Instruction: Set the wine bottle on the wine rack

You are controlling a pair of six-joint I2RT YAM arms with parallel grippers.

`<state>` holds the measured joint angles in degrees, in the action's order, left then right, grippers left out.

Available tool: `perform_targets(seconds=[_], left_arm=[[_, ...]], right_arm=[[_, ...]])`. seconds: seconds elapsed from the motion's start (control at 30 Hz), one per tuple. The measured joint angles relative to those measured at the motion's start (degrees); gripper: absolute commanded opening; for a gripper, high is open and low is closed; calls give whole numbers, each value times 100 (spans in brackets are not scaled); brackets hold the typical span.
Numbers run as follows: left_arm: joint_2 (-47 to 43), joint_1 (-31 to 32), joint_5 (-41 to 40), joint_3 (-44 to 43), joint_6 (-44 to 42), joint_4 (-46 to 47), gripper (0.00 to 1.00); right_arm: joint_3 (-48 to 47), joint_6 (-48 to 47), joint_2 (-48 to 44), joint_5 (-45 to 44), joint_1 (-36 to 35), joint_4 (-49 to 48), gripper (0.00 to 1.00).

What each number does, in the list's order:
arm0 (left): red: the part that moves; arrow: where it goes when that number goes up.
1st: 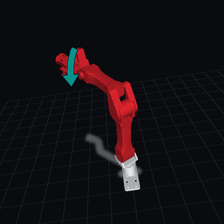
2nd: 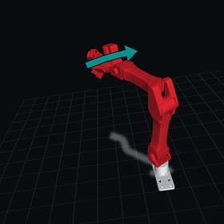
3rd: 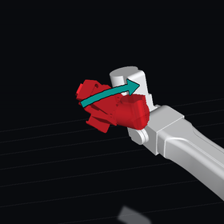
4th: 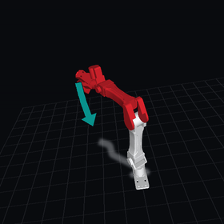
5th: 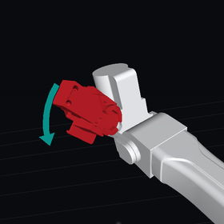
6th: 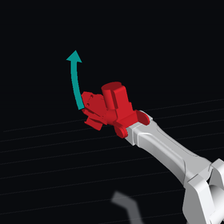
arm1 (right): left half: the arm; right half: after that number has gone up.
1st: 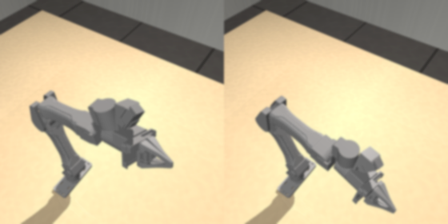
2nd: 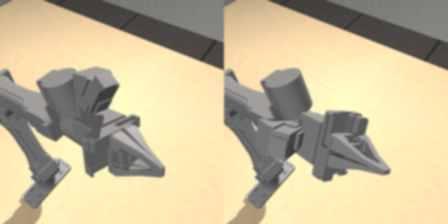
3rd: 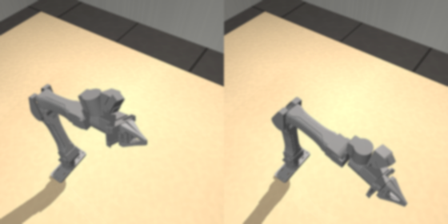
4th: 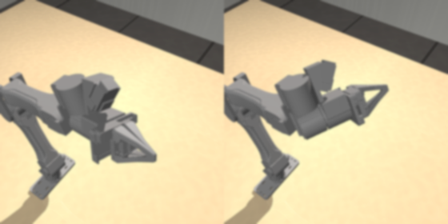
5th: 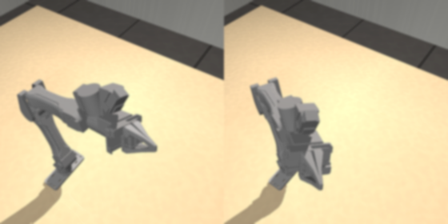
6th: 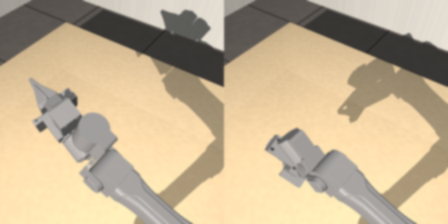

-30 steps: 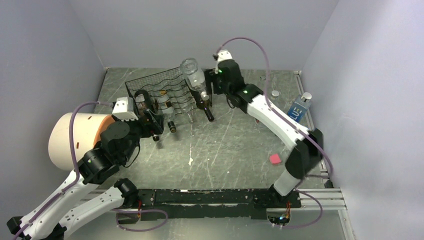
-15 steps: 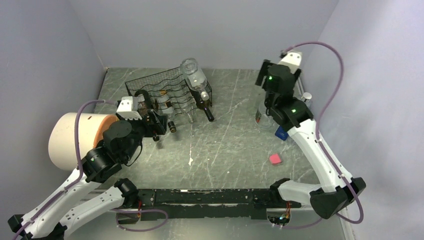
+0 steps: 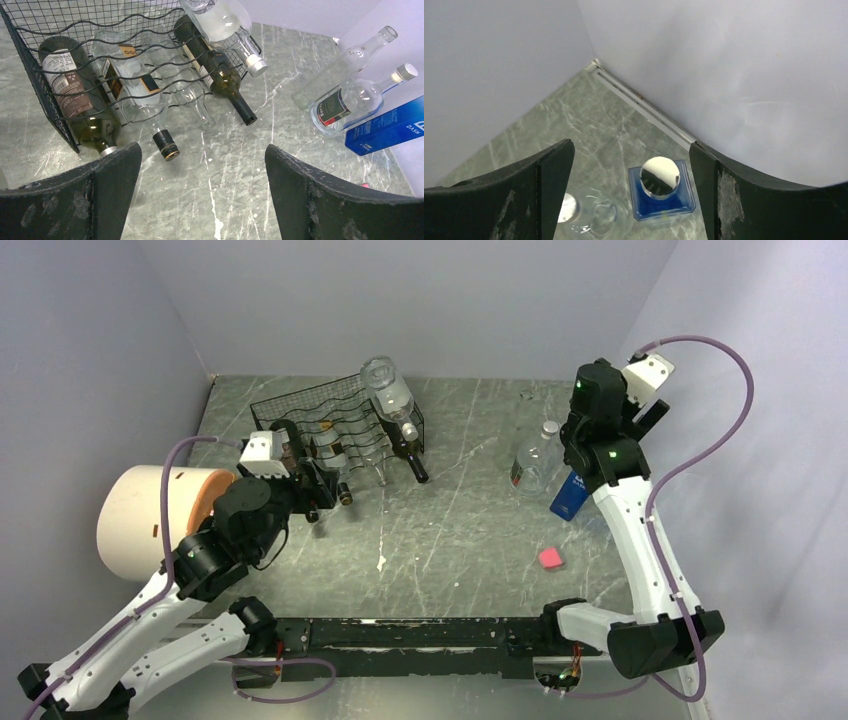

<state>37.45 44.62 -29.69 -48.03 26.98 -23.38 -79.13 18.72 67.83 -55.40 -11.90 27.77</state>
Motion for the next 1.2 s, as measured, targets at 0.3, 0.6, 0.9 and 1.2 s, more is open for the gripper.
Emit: perform_targets(seconds=[0.3, 0.6, 0.9, 1.2], left_arm=[[-28, 0, 46, 0, 2, 4, 96], [-74, 0, 90, 0, 26, 2, 96], [-39, 0, 195, 0, 90, 7, 96], [267, 0, 448, 0, 90, 262, 96]], right_arm=[[922, 638, -44, 74, 212, 420, 92], [1338, 850, -138, 308, 260, 575, 85], [1762, 901, -273, 398, 297, 442, 63], [1993, 813, -549, 505, 321, 376, 35]])
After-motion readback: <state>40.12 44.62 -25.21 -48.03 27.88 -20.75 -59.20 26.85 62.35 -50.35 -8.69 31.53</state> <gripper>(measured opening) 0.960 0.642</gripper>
